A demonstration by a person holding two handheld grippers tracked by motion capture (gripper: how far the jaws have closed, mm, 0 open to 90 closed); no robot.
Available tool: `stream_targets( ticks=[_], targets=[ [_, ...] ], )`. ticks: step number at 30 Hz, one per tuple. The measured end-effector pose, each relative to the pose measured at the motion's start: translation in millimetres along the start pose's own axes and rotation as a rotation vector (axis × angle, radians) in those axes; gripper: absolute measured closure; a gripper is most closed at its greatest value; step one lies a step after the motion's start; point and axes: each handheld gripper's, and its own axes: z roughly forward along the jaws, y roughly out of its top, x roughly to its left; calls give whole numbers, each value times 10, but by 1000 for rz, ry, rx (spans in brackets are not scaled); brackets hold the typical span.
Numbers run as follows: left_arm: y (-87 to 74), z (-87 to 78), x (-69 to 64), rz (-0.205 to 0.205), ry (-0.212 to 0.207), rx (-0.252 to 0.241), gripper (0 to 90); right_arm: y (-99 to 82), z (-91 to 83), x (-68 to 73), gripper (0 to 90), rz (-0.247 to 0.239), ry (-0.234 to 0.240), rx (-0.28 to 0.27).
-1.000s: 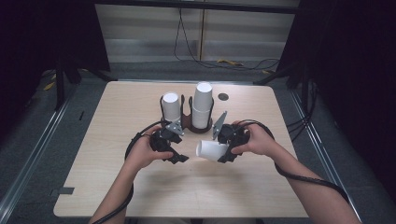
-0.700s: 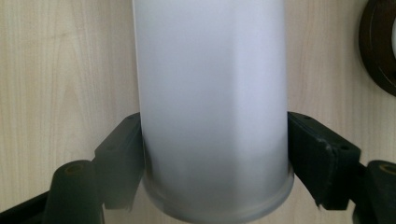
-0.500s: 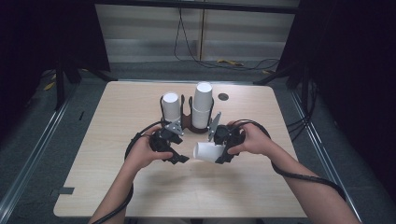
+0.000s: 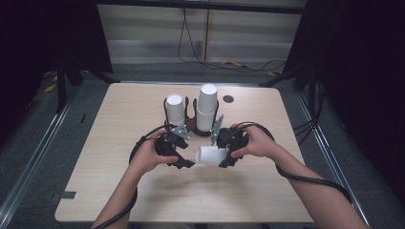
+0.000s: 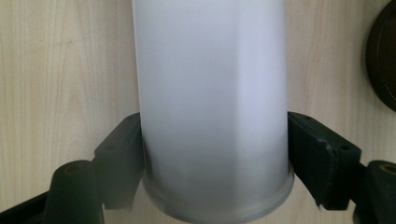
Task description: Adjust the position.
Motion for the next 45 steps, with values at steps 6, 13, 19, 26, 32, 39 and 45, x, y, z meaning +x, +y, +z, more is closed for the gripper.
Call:
stream_targets(
  ticks=[6, 13, 19, 26, 32, 39, 45],
  targets=[
    [4, -6, 31, 9, -12, 3, 203, 29, 22, -15, 244, -15, 3, 1],
    [21, -6, 37, -1, -17, -32, 196, 81, 16, -15, 243, -31, 4, -1],
    [26, 9, 30, 6, -25, -23, 197, 105, 20, -8, 242, -35, 5, 16],
    [28, -4, 21, 5, -30, -21, 199, 119, 12, -8, 242, -52, 9, 37],
    [32, 12, 10, 19, -37, -18, 199, 131, 5, -23, 243, -61, 1, 51],
    [28, -2, 6, 22, -45, -22, 198, 142, 5, -20, 243, -65, -2, 68],
    [36, 6, -18, 37, -56, 1, 199, 131, 10, -45, 243, -60, -10, 76]
  ],
)
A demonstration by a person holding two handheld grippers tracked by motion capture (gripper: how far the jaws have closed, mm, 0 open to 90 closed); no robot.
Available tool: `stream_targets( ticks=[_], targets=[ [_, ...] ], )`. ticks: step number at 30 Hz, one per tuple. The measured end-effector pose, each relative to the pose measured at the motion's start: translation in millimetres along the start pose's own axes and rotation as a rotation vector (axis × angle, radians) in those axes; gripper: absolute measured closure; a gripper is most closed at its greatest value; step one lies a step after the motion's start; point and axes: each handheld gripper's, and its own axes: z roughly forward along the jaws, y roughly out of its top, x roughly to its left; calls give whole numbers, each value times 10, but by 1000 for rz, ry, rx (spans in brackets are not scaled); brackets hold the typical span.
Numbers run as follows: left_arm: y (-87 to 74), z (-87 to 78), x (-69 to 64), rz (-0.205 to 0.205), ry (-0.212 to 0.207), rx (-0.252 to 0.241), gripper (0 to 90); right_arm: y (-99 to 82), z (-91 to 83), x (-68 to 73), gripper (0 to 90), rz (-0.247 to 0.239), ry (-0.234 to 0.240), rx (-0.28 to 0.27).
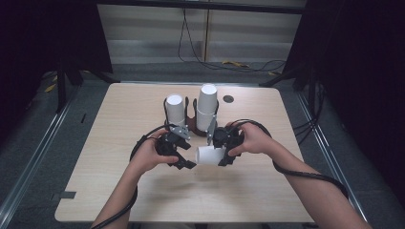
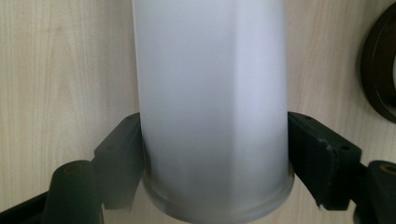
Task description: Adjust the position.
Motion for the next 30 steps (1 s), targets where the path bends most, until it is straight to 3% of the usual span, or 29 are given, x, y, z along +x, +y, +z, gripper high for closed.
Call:
stream_targets(
  ticks=[4, 11, 15, 21, 22, 30],
  targets=[
    [28, 30, -19, 28, 8, 29, 198, 19, 6, -2, 243, -9, 2, 2],
    [52, 48, -53, 22, 24, 31, 198, 58, 3, 4, 243, -10, 0, 5],
    [71, 64, -57, 41, 18, 43, 203, 76, 13, 1, 242, -14, 0, 1],
    [76, 102, -57, 37, 25, 38, 214, 106, 19, -1, 241, -11, 7, -10],
    [77, 106, -63, 21, 29, 27, 218, 112, 20, 1, 240, -5, 9, -13],
    [83, 108, -67, 32, 24, 3, 272, 166, 43, 5, 238, -13, 10, -18]
  ],
)
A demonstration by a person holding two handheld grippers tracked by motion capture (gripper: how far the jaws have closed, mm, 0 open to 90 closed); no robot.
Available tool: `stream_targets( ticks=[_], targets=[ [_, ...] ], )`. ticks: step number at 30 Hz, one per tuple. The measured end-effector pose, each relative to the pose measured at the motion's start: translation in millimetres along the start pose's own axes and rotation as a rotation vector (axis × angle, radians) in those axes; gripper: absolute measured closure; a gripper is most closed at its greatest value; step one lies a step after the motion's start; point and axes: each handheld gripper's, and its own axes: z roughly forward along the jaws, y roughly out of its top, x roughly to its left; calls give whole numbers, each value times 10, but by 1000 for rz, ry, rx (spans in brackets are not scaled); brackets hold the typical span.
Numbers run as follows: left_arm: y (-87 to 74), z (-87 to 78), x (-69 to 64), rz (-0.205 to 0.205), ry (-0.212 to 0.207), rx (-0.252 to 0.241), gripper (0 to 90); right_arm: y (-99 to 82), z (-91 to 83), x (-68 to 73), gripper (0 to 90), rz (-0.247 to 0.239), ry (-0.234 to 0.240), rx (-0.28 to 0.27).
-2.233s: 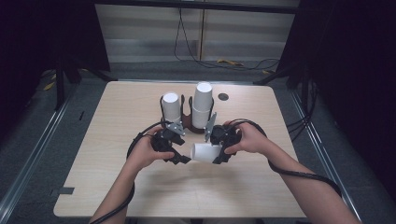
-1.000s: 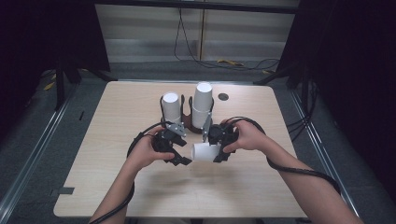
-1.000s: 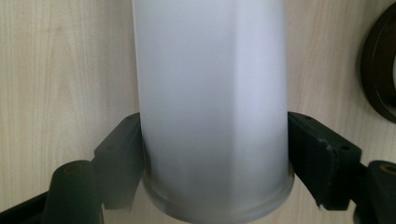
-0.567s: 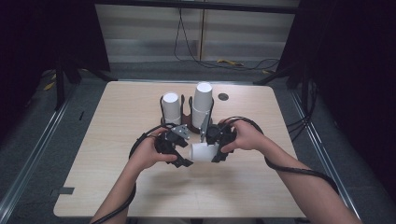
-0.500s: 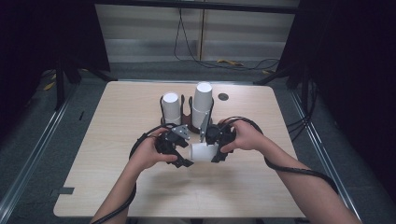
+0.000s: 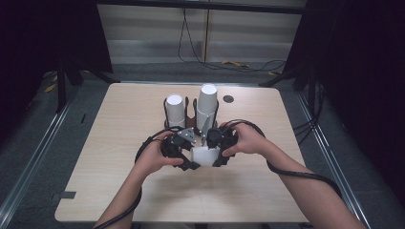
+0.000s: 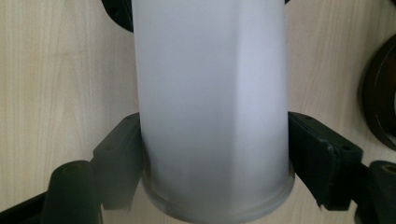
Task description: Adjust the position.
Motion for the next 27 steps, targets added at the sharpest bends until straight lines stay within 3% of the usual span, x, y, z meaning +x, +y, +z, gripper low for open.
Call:
stream_targets(
  ticks=[5, 17, 27],
  targets=[
    [-13, 10, 3, 10, -7, -2, 336, 20, 9, -7, 237, -16, -2, -1],
    [2, 13, -24, 20, 4, 15, 349, 10, 2, 12, 239, -24, -11, -5],
    [-6, -46, -3, 24, -5, 12, 350, -26, -13, -2, 203, -6, -7, -54]
  ],
)
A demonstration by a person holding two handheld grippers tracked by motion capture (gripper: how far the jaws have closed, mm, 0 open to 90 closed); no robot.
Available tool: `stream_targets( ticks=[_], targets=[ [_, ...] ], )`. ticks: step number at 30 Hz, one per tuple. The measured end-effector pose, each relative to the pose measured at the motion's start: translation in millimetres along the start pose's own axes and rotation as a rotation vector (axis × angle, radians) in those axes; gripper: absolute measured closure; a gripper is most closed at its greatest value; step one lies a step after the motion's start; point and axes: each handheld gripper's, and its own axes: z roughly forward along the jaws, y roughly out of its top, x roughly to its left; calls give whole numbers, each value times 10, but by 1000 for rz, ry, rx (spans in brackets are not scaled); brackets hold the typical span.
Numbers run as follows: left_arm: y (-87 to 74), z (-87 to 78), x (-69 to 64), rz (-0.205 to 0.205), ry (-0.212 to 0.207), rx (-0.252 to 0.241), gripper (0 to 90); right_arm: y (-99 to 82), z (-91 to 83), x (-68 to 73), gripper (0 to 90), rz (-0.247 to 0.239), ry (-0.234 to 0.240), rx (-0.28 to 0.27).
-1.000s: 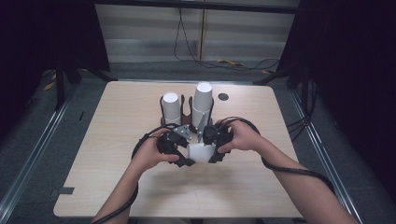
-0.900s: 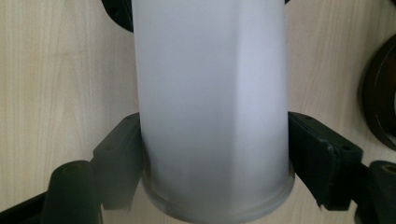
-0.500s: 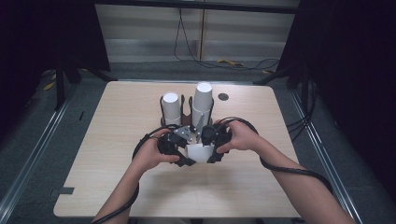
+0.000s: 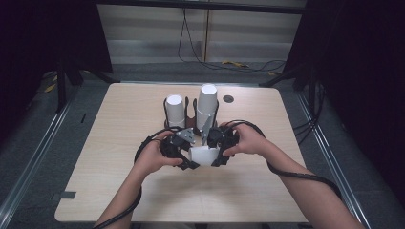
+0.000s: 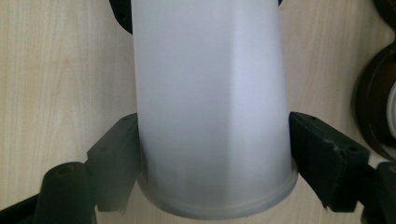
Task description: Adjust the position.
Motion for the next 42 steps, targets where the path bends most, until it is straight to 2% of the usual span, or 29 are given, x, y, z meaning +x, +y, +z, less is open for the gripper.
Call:
stream_targets(
  ticks=[4, 5, 7, 13, 18, 20, 22, 23, 24, 28, 31, 32, 37, 38, 39, 42],
  targets=[
    [-7, -32, 2, 13, 16, -11, 350, -31, -6, -25, 156, 13, 13, -29],
    [-6, -46, 0, 6, 14, -13, 350, -39, -4, -24, 135, 31, 15, -35],
    [-3, -68, 3, 14, 14, -21, 351, -57, -1, -22, 134, 32, 21, -46],
    [-40, -91, 26, -14, 16, -28, 352, -142, -18, -37, 133, 73, 2, -82],
    [-68, -120, 53, -27, 16, -35, 352, -236, -35, -51, 133, 105, 23, -117],
    [-74, -134, 62, -25, 21, -32, 352, -272, -43, -52, 133, 122, 17, -132],
    [-84, -141, 65, -41, 21, -43, 351, -303, -49, -53, 133, 130, 15, -151],
    [-87, -154, 79, -29, 20, -36, 352, -317, -47, -56, 133, 128, 11, -169],
    [-93, -158, 74, -46, 21, -47, 351, -330, -51, -55, 133, 136, 16, -175],
    [-112, -191, 94, -57, 25, -52, 351, -377, -53, -56, 134, 149, 13, -194],
    [-128, -217, 113, -58, 29, -52, 351, -424, -58, -62, 134, 161, 6, -228],
    [-134, -221, 113, -73, 28, -61, 351, -436, -52, -66, 134, 158, 2, -248],
    [-147, -254, 129, -70, 35, -66, 351, -487, -44, -64, 134, 173, -14, -287],
    [-147, -260, 124, -83, 37, -74, 351, -500, -42, -63, 134, 177, -18, -298],
    [-146, -271, 131, -69, 36, -67, 351, -514, -42, -63, 134, 185, -21, -307],
    [-145, -274, 120, -84, 36, -77, 350, -542, -43, -67, 134, 192, -28, -332]
  ],
)
